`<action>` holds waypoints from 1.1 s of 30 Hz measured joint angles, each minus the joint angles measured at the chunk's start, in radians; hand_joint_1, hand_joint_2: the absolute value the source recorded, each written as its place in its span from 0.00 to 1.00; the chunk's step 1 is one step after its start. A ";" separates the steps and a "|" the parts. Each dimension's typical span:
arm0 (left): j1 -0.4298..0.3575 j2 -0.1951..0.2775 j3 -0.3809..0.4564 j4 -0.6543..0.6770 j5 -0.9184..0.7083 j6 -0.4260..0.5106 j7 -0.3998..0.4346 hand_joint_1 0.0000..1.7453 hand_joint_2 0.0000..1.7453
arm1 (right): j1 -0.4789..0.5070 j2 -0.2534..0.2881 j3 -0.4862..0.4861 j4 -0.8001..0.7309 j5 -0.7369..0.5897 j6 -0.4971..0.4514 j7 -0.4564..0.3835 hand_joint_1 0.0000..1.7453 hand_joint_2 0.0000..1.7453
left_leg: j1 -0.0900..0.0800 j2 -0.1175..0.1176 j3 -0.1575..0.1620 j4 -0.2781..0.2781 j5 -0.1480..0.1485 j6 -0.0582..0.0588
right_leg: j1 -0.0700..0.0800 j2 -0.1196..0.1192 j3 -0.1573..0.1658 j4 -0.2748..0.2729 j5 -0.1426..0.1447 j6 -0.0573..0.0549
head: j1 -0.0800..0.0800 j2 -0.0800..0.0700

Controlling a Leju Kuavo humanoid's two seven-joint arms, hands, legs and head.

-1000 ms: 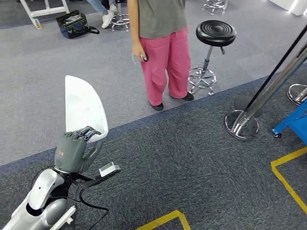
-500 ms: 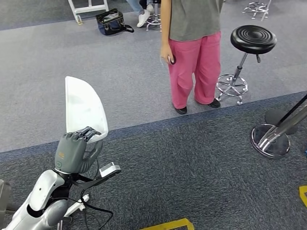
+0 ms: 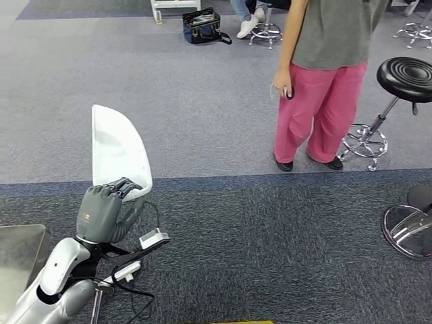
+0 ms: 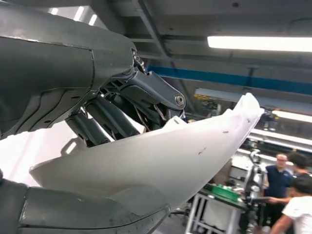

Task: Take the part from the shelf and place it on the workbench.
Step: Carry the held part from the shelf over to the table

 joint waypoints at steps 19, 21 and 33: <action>0.013 0.009 0.015 -0.008 -0.002 0.003 0.002 1.00 1.00 | 0.001 0.017 0.000 0.031 0.029 0.012 0.018 0.00 0.00 | 0.003 0.003 -0.132 0.260 -0.083 -0.053 | -0.008 -0.040 0.094 -0.211 0.117 -0.041 | -0.011 0.000; 0.012 0.010 0.018 -0.008 -0.002 0.003 0.003 1.00 1.00 | 0.002 0.019 0.000 0.032 0.030 0.012 0.020 0.00 0.00 | -0.006 0.038 -0.063 0.128 -0.018 -0.037 | -0.002 -0.062 0.105 -0.211 0.109 -0.039 | -0.010 0.000; 0.008 0.009 0.027 -0.013 -0.002 -0.001 0.005 1.00 1.00 | -0.007 0.022 0.000 0.038 0.058 0.012 0.028 0.00 0.00 | -0.006 -0.020 -0.007 0.005 -0.001 0.005 | 0.003 0.003 -0.040 0.076 -0.020 0.002 | 0.001 0.000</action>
